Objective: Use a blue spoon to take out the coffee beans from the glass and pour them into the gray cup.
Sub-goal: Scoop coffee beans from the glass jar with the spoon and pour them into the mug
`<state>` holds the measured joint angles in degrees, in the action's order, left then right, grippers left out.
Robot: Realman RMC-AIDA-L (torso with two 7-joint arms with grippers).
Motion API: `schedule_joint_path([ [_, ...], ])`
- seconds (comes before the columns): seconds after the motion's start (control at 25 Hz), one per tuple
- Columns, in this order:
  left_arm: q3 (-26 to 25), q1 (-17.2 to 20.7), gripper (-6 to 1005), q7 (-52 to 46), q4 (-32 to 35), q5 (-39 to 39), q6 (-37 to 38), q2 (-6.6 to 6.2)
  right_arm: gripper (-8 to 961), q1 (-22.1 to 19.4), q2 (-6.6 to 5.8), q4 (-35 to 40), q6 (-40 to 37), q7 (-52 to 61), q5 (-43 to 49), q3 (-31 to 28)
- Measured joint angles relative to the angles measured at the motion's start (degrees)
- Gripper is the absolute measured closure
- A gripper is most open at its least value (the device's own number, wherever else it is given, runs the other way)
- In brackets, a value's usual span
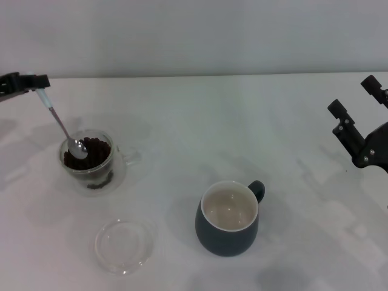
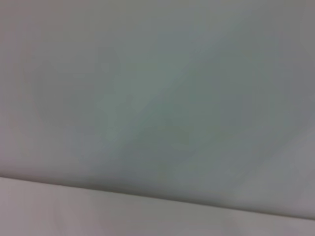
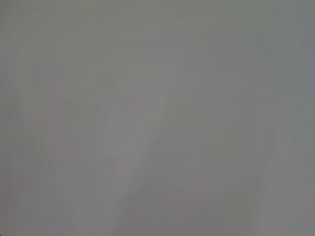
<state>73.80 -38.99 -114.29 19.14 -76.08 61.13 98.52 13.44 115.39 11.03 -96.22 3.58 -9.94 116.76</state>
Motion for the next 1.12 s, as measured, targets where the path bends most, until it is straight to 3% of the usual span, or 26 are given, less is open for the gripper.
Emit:
schedule_joint_path([
  [0.32,-0.31,0.51,868,0.11,1.34,-2.75,-1.75,2.6,349,-0.07,0.0,0.76,-0.32,0.38,-0.05,0.03],
  [0.76,-3.44,2.95,867,-4.55,0.91,-2.45,-2.53,4.16,349,0.16,0.0,0.91,0.07,0.38,-0.08,-0.47],
  [1.12,-8.01,6.32,867,-12.21,0.73,-2.2,-2.07,6.14,349,0.5,-0.03,0.84,0.33,0.28,-0.18,-0.59],
])
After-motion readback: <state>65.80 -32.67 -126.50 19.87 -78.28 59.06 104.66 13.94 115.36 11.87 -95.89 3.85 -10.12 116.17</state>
